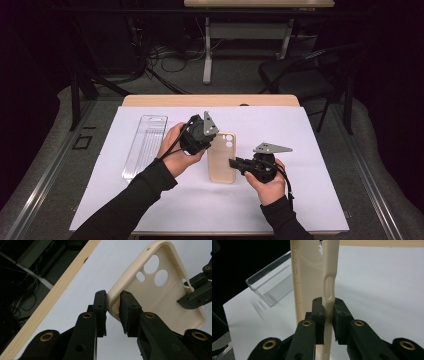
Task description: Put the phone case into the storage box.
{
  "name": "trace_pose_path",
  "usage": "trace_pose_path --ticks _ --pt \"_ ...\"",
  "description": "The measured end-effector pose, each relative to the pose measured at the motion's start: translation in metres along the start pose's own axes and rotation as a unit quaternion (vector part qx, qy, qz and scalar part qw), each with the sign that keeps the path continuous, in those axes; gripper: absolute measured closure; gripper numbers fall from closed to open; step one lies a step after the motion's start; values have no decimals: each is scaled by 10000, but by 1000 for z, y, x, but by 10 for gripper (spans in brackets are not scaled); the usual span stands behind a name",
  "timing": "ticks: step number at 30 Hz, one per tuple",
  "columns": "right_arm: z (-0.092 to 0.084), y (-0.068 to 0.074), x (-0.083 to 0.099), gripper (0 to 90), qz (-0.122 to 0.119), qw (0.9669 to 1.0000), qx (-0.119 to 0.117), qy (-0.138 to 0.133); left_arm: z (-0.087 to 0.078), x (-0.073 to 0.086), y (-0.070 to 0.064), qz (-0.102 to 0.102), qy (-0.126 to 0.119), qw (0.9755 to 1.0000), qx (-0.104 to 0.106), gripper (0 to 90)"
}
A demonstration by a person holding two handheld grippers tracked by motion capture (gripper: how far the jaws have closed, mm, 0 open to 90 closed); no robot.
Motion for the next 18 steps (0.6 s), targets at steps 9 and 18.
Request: trace_pose_path --ticks 9,18 --pt "1 0 0 816 13 10000 -6 28 -1 0 1 -8 26 10000 33 795" --pt "0 0 0 815 8 10000 -25 -8 -2 -1 1 65 -6 10000 11 801"
Point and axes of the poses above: each handheld gripper's, and its own axes: z roughly forward along the jaws, x roughly out of its underside, y roughly to its left, the point moved 3 cm from there along z, roughly forward along the jaws, and after that the axes turned 5 degrees about y, right-handed, at the moved point
